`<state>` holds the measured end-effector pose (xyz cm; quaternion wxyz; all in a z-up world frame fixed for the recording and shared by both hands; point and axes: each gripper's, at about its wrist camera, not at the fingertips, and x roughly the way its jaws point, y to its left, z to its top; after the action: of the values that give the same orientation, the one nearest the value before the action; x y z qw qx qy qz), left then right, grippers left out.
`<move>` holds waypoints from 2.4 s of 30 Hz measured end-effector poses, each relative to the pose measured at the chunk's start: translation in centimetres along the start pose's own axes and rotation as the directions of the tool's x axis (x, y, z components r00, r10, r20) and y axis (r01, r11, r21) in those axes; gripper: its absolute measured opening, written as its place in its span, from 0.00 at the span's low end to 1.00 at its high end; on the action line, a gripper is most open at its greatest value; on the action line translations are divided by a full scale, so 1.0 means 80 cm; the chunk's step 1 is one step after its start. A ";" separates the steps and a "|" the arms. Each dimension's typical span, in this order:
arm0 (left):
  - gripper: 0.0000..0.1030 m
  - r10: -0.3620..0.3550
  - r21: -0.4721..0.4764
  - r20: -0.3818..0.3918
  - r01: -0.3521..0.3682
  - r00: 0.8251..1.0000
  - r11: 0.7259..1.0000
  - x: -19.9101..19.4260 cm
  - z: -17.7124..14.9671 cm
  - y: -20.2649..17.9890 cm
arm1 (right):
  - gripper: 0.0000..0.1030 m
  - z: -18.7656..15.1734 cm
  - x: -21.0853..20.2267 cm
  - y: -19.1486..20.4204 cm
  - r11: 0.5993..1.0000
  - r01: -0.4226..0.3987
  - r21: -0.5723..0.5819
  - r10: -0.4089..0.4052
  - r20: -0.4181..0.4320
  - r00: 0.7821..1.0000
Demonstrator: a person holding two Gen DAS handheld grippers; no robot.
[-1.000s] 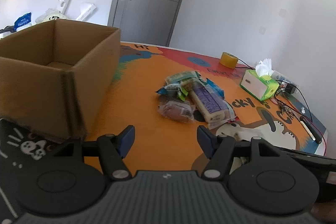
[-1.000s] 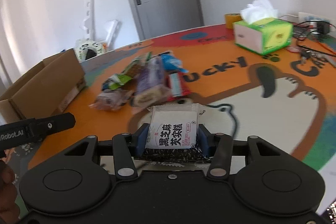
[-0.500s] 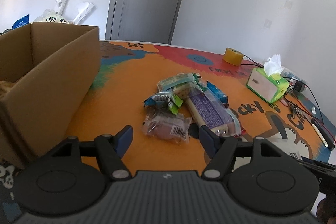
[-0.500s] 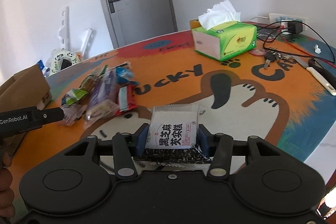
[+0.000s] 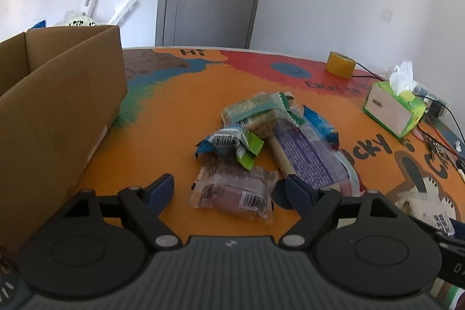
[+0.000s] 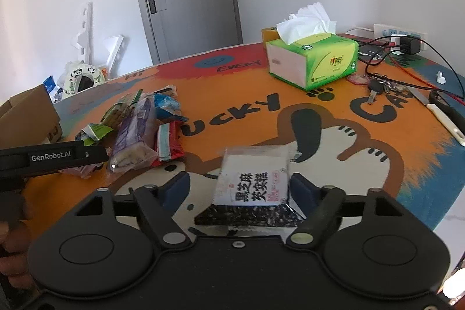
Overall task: Organize snacks
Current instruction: 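Lift the black-and-white pack while left tool grasps the clear pink-labelled bag, then carry both held packs up and over to the cardboard box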
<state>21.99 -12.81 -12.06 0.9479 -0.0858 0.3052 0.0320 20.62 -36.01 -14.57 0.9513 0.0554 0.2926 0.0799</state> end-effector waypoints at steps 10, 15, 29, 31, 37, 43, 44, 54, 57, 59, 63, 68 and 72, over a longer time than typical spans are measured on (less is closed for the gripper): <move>0.39 -0.017 0.020 0.003 0.017 1.000 1.000 -0.007 -0.003 -0.004 | 0.49 -0.002 0.001 0.002 1.000 0.023 -0.015 -0.023 0.003 1.000; 0.36 -0.036 0.009 0.000 0.036 0.999 0.999 -0.017 -0.008 -0.003 | 0.47 -0.006 -0.008 0.004 1.000 -0.015 0.003 0.015 0.005 1.000; 0.35 -0.065 -0.037 0.061 0.067 0.996 0.997 -0.068 0.001 0.016 | 0.46 0.007 -0.034 0.025 0.997 -0.076 -0.002 0.076 0.101 0.992; 0.35 -0.067 -0.038 0.074 0.070 0.995 0.997 -0.075 0.005 0.018 | 0.46 0.008 -0.038 0.029 0.996 -0.084 -0.006 0.084 0.114 0.990; 0.35 -0.076 -0.050 0.106 0.082 0.991 0.995 -0.094 0.014 0.025 | 0.46 0.017 -0.047 0.038 0.994 -0.106 -0.016 0.107 0.151 0.983; 0.35 -0.082 -0.052 0.142 0.090 0.986 0.995 -0.114 0.020 0.031 | 0.46 0.025 -0.057 0.053 0.991 -0.129 -0.040 0.134 0.184 0.974; 0.35 -0.083 -0.054 0.148 0.091 0.985 0.994 -0.117 0.022 0.033 | 0.46 0.027 -0.059 0.057 0.990 -0.134 -0.046 0.141 0.189 0.972; 0.35 -0.078 -0.075 0.221 0.097 0.972 0.992 -0.152 0.038 0.048 | 0.46 0.043 -0.074 0.084 0.979 -0.188 -0.079 0.202 0.235 0.951; 0.35 -0.075 -0.082 0.235 0.097 0.969 0.992 -0.160 0.040 0.052 | 0.46 0.044 -0.076 0.091 0.976 -0.200 -0.084 0.214 0.238 0.947; 0.35 -0.074 -0.085 0.245 0.097 0.967 0.992 -0.166 0.042 0.056 | 0.46 0.047 -0.078 0.096 0.974 -0.208 -0.091 0.224 0.242 0.944; 0.35 -0.065 -0.094 0.265 0.093 0.962 0.991 -0.176 0.044 0.063 | 0.46 0.050 -0.083 0.105 0.969 -0.224 -0.103 0.243 0.253 0.937; 0.35 -0.053 -0.109 0.285 0.087 0.957 0.990 -0.187 0.046 0.072 | 0.46 0.053 -0.087 0.117 0.962 -0.244 -0.120 0.268 0.259 0.928; 0.35 -0.042 -0.120 0.297 0.081 0.954 0.990 -0.192 0.049 0.079 | 0.46 0.056 -0.084 0.125 0.958 -0.257 -0.130 0.283 0.257 0.924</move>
<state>11.03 -5.98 -0.89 0.9755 -0.1514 0.1557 0.0347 16.50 -27.73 -5.71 0.9639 0.0611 0.1441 0.2154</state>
